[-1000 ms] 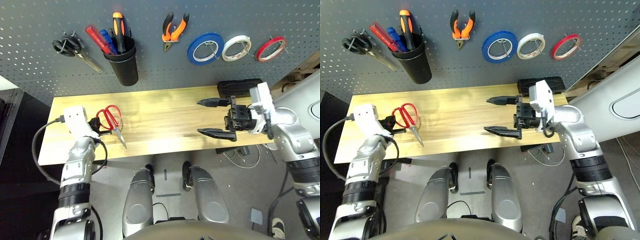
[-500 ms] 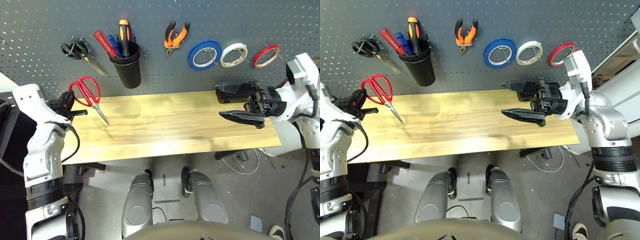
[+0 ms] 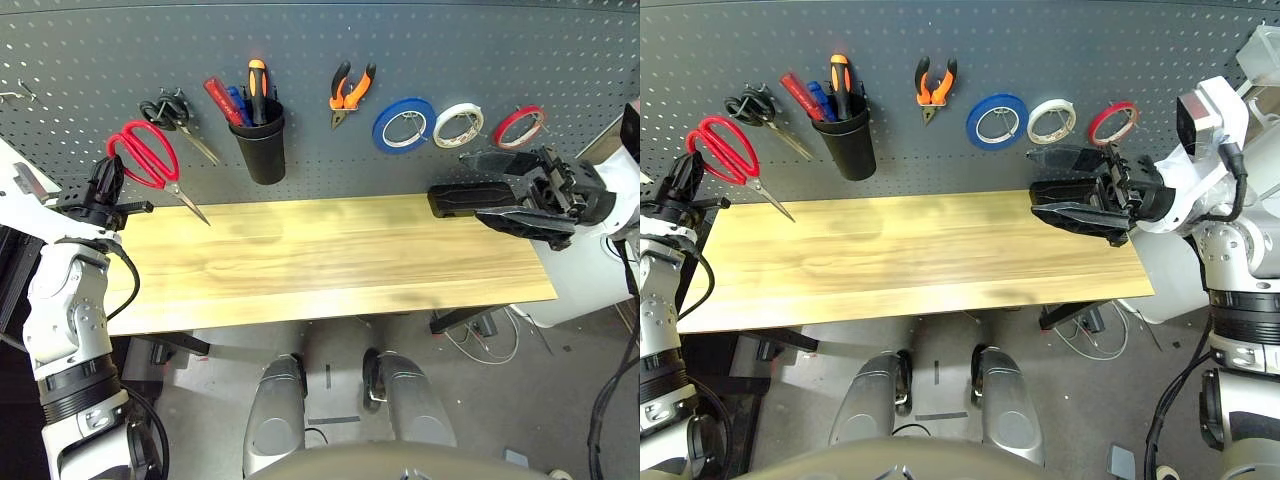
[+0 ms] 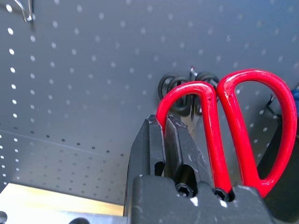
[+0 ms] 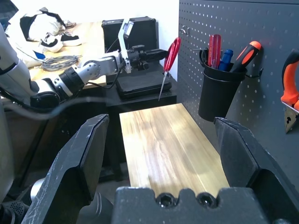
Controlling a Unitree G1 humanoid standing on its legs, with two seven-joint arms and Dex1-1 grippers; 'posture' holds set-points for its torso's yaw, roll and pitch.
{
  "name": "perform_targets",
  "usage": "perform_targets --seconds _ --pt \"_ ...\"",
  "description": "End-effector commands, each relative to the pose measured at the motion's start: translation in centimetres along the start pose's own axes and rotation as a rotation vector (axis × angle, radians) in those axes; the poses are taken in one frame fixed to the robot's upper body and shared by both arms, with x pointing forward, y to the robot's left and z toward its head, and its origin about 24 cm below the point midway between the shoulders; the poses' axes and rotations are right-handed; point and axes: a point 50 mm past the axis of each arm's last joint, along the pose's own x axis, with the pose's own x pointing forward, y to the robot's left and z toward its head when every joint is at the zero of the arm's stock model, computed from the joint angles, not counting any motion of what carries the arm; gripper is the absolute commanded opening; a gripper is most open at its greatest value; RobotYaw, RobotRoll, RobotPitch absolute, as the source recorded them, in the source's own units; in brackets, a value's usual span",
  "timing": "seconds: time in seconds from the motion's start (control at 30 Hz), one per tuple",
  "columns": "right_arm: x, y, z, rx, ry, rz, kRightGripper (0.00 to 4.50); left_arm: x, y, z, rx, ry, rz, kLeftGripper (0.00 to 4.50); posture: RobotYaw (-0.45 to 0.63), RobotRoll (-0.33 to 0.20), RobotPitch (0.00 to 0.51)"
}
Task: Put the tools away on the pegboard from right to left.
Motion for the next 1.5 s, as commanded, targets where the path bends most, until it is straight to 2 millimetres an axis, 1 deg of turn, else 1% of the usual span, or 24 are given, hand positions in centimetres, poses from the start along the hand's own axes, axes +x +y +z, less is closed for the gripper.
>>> perform_targets --seconds 0.03,0.23,0.43,0.53,0.73,0.77,0.8,0.93,0.97,1.0,1.03,1.07,1.1,1.17,1.23,1.27,1.33,1.4,1.5 --pt "0.0 -0.1 0.0 -0.012 0.002 -0.002 4.50 0.6 -0.1 0.3 -0.009 -0.026 0.013 0.02 -0.02 0.000 0.058" --pt "0.3 -0.2 -0.3 -0.015 0.000 -0.005 4.50 2.6 -0.6 -0.2 0.000 -0.023 0.016 0.02 -0.03 0.000 0.060" --pt "0.5 0.0 -0.5 -0.021 -0.002 -0.013 4.50 4.6 -1.0 -1.4 0.025 0.008 0.029 0.02 -0.06 0.000 0.061" --pt "0.4 0.2 -0.5 -0.023 -0.002 -0.023 4.50 5.2 -0.8 -2.0 0.035 0.025 0.057 0.02 -0.07 0.000 0.061" --pt "0.6 0.4 -1.0 -0.022 -0.008 -0.044 4.50 5.4 -0.7 -3.6 0.046 0.084 0.105 0.02 -0.08 0.000 0.062" --pt "0.6 0.4 -1.1 -0.022 -0.010 -0.047 4.50 5.4 -0.6 -3.7 0.045 0.090 0.111 0.68 -0.08 0.000 0.062" --pt "0.6 0.4 -1.2 -0.024 -0.013 -0.054 4.50 5.4 -0.7 -3.9 0.040 0.098 0.112 0.96 -0.08 0.000 0.061" --pt "0.8 -0.6 -2.7 -0.012 -0.018 -0.182 4.50 4.9 -1.1 -5.3 0.069 0.142 0.083 2.48 -0.08 0.000 0.060" --pt "0.7 -0.8 -3.4 -0.020 -0.033 -0.219 4.50 4.6 -1.3 -5.7 0.071 0.153 0.083 2.90 -0.08 0.000 0.058" --pt "0.9 -0.9 -4.5 -0.036 -0.044 -0.267 4.50 4.2 -1.5 -6.3 0.078 0.162 0.070 3.21 -0.08 0.000 0.057" --pt "1.2 -1.1 -5.6 -0.034 -0.069 -0.325 4.50 3.6 -1.9 -7.1 0.079 0.182 0.055 3.66 -0.08 0.000 0.058" --pt "1.6 -1.2 -6.6 -0.029 -0.092 -0.380 4.50 3.1 -2.2 -7.7 0.079 0.199 0.041 3.97 -0.08 0.000 0.058" --pt "1.8 -1.2 -7.1 -0.025 -0.107 -0.414 4.50 2.8 -2.3 -8.0 0.079 0.208 0.033 4.45 -0.08 0.000 0.056" --pt "1.9 -1.4 -7.9 -0.063 -0.127 -0.496 4.50 2.3 -2.4 -8.7 0.080 0.220 0.029 4.48 -0.08 0.000 0.057" --pt "1.7 -1.9 -8.9 -0.090 -0.156 -0.655 4.50 1.2 -2.2 -9.9 0.085 0.246 0.066 4.48 -0.09 0.000 0.057" --pt "1.6 -2.1 -9.2 -0.095 -0.163 -0.701 4.50 0.9 -2.2 -10.3 0.092 0.252 0.076 4.48 -0.09 0.000 0.057" --pt "1.4 -2.3 -10.2 -0.106 -0.127 -0.763 4.50 0.5 -2.5 -10.9 0.108 0.257 0.046 4.48 -0.10 0.000 0.057" --pt "1.3 -2.8 -11.4 -0.105 -0.091 -0.870 4.50 -0.1 -2.7 -11.5 0.138 0.249 0.032 4.48 -0.10 0.000 0.057" --pt "0.9 -3.3 -12.2 -0.118 -0.086 -0.972 4.50 -0.5 -2.9 -12.0 0.152 0.241 0.029 4.48 -0.11 0.000 0.057"
